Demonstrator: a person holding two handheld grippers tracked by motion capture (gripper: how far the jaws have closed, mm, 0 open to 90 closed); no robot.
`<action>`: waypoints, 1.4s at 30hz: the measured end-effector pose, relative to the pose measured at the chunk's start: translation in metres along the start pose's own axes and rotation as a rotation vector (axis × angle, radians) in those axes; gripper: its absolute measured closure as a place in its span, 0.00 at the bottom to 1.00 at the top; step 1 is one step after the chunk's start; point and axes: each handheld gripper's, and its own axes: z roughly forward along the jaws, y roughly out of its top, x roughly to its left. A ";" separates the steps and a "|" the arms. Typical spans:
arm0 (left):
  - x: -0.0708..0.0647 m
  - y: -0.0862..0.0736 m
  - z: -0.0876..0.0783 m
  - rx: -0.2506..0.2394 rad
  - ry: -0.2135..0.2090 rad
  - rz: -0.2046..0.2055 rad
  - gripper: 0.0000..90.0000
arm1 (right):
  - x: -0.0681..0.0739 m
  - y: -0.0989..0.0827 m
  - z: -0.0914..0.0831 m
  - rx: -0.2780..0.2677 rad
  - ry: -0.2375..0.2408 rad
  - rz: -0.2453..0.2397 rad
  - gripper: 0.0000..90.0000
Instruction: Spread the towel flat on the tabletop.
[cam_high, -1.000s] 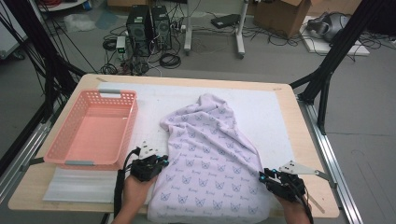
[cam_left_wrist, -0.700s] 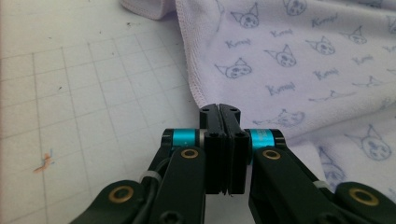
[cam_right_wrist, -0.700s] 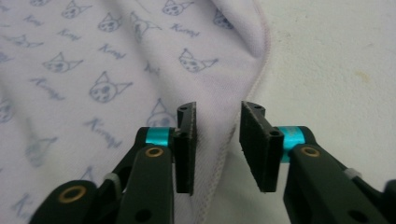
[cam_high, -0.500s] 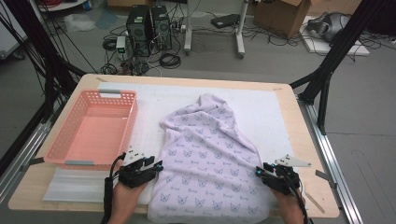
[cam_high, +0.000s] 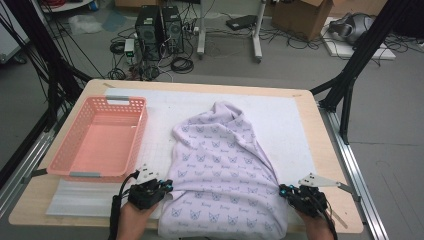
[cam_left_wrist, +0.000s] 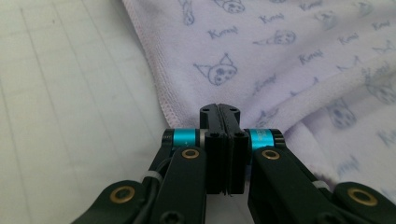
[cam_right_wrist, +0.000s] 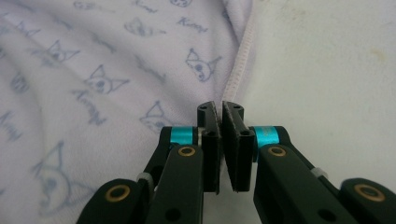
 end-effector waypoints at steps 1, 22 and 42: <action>-0.001 -0.002 -0.005 -0.001 -0.009 0.000 0.99 | 0.001 -0.002 -0.003 0.000 0.008 -0.006 0.95; 0.025 0.037 0.037 -0.089 -0.032 -0.018 0.55 | -0.022 0.055 0.061 -0.010 -0.062 0.028 0.84; 0.021 0.045 0.062 -0.017 0.009 0.012 0.61 | -0.017 0.010 0.000 0.004 -0.078 0.004 0.82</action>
